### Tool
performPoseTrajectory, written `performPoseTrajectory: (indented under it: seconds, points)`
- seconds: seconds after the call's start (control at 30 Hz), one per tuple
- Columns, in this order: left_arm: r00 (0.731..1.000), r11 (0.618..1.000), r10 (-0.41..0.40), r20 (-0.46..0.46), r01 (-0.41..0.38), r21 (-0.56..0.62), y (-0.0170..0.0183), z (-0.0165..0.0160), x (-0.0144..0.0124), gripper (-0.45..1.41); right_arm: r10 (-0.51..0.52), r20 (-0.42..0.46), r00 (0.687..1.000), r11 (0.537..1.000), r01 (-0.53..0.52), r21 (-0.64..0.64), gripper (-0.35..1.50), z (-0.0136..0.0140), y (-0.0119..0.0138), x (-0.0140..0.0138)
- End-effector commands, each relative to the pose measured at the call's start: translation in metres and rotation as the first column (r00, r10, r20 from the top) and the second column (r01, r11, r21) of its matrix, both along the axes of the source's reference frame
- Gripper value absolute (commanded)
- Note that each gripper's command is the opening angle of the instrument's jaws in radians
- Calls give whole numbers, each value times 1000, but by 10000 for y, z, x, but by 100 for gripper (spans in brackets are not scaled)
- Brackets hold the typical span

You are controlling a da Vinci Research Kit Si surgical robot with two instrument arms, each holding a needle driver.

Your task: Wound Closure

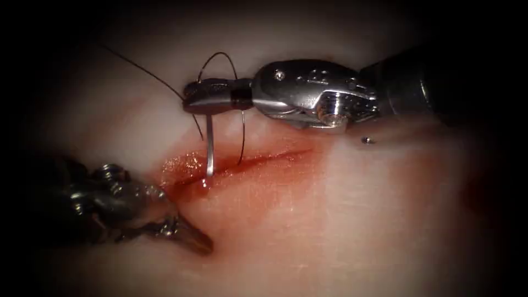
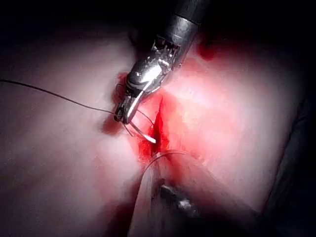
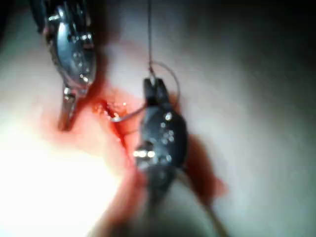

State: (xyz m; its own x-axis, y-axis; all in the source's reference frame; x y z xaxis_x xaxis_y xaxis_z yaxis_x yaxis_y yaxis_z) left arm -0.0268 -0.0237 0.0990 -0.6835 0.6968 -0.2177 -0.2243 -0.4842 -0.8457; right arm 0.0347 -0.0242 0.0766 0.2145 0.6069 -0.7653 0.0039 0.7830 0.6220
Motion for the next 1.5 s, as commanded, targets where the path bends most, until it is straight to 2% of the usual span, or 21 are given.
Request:
performPoseTrajectory:
  seconds: [0.03,0.17,0.23,0.67,0.77,1.03,1.27,1.5]
  points:
    - [1000,1000,1,1,-1,2,-4,5,-5,-1,0,-1,1000,1000,0,16,-35,4,-5,7]
    - [1000,1000,3,2,-3,2,-4,5,-4,-1,-41,-6,999,999,41,17,-35,3,-8,8]
    - [1000,1000,5,4,-5,2,-4,4,-1,-1,-75,-2,997,997,75,-27,-35,4,-12,9]
    - [1000,1000,12,9,-12,-3,-6,5,4,-5,-99,-33,995,994,98,-43,-35,2,-16,12]
    - [1000,1000,12,8,-12,-5,-7,7,3,-5,-58,-80,995,998,61,31,-35,1,-15,12]
    - [1000,1000,12,8,-12,-5,-7,7,3,-5,-39,-71,997,987,49,152,-35,0,-21,14]
    - [1000,1000,13,9,-13,-5,-7,7,4,-6,-76,-80,994,979,90,182,-35,-3,-27,16]
    - [1000,1000,16,7,-16,-6,-6,8,6,-6,-80,-72,994,956,97,276,-35,-3,-34,19]
